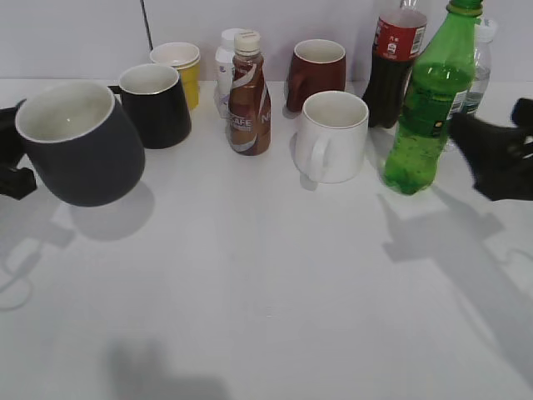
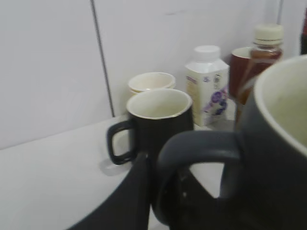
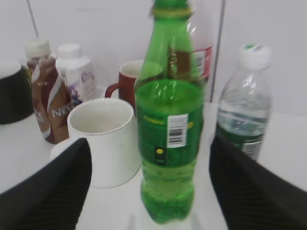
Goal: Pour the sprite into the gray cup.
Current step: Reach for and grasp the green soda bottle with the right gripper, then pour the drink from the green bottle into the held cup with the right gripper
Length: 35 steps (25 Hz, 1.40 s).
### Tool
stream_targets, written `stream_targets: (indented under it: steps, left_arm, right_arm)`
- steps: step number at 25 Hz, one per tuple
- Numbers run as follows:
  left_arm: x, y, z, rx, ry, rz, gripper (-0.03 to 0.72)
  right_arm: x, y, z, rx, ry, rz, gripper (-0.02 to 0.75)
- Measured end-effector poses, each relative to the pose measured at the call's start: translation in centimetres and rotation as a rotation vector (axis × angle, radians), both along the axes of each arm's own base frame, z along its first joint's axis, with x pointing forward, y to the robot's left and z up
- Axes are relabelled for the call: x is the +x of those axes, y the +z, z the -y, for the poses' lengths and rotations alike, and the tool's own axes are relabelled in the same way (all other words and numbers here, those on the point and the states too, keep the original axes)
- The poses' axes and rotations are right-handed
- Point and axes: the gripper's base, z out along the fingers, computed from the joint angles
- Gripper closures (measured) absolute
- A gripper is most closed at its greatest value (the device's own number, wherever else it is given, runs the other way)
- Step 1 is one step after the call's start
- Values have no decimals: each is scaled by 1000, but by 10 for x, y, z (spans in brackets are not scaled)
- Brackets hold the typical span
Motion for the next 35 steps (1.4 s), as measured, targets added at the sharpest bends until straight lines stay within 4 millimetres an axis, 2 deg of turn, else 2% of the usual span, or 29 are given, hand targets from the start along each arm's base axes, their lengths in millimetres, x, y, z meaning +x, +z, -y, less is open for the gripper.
stream_targets:
  steps: [3,7,16,18,19,20,21,25,31,35]
  left_arm:
    - [-1,-1,7,9,-29,-11,629]
    - [-4,-1,17,11,-76,-11,629]
    - [-11,-6,38,52,-170,-53,629]
    - [-13,-7,45,62,-204,-60,629]
    - [-15,-8,49,66,-220,-64,629]
    - [-17,-8,52,72,-234,-68,629]
    - [-19,-8,55,85,-241,-76,629]
    - [-30,1,64,109,-249,-100,629]
    - [-38,29,81,140,-258,-95,629]
    - [-38,46,99,167,-277,-116,629]
  right_arm:
    - [16,-21,-5,3,6,-34,90]
    - [39,-39,-11,7,-2,-104,64]
    - [105,-33,-26,29,-44,-106,63]
    - [118,-33,-30,14,-47,-144,104]
    - [122,-33,-31,5,-48,-165,160]
    - [124,-32,-32,-11,-41,-179,274]
    - [123,-29,-32,-28,-30,-188,316]
    - [105,-10,-37,-165,57,-220,316]
    - [60,56,-67,-410,278,51,316]
    - [41,73,-89,-626,382,154,316]
